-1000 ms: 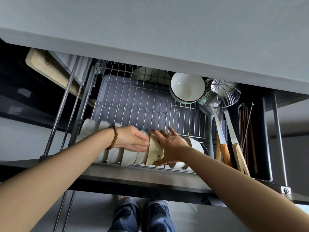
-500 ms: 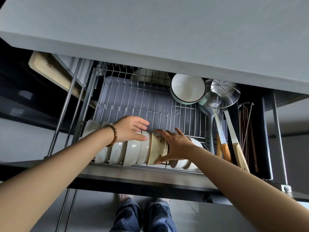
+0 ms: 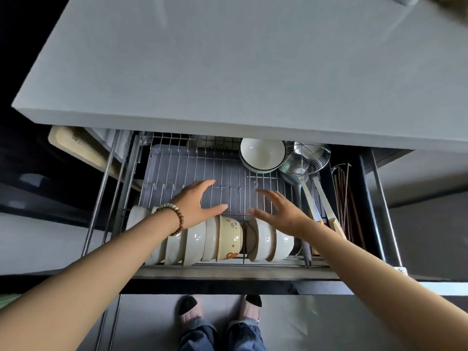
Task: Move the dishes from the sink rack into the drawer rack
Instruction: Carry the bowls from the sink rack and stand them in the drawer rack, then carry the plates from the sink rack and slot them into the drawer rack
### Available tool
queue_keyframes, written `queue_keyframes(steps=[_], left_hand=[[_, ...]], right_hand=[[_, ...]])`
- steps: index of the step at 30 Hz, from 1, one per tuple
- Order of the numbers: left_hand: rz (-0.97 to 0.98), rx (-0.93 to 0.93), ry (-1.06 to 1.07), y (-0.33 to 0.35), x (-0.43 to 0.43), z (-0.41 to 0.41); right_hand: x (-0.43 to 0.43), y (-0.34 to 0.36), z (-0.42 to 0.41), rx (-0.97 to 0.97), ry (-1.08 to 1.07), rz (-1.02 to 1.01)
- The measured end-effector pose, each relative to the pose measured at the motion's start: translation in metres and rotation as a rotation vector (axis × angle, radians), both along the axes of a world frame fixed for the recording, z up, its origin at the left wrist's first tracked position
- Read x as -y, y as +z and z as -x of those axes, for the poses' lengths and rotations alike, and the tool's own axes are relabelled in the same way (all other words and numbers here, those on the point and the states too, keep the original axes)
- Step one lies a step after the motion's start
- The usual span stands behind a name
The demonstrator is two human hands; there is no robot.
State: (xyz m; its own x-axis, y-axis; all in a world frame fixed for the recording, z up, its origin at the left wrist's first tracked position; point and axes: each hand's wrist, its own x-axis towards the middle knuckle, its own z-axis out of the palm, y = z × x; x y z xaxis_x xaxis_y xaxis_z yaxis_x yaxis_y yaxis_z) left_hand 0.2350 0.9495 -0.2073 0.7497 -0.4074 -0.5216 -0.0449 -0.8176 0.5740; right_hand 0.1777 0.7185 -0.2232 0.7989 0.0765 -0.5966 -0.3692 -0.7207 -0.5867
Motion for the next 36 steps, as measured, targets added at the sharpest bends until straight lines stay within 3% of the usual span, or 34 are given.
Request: queue_keyframes(steps=[11, 21, 29, 36], left_hand=[[0.133, 0.300, -0.140, 0.145, 0.079, -0.018], [0.268, 0.383, -0.375, 0.265, 0.244, 0.028], [0.415, 0.349, -0.505, 0.307, 0.424, 0.120], [0.453, 0.254, -0.640, 0.313, 0.566, 0.182]], right_hand=[[0.081, 0.168, 0.036, 0.369, -0.319, 0.023], [0.215, 0.310, 0.157, 0.572, -0.527, 0.148], [0.358, 0.361, 0.290, 0.639, -0.757, 0.254], [0.465, 0.359, 0.368, 0.576, -0.999, 0.246]])
